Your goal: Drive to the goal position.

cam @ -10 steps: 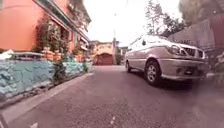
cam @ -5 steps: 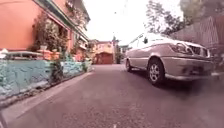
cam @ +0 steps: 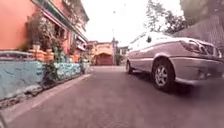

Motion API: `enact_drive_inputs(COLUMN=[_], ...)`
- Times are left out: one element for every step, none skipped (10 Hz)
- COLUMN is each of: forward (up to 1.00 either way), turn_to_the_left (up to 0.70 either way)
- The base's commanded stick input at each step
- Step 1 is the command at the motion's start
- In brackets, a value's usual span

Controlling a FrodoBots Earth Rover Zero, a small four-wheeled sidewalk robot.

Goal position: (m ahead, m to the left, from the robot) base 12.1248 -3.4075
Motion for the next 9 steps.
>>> enact_drive_inputs(forward=[0.7,0.7,0.7,0.7,0.7,0.7,0.7,0.7,0.7], turn_to_the_left=[0.0,0.0,0.0,0.0,0.0,0.0,0.0,0.0,0.0])
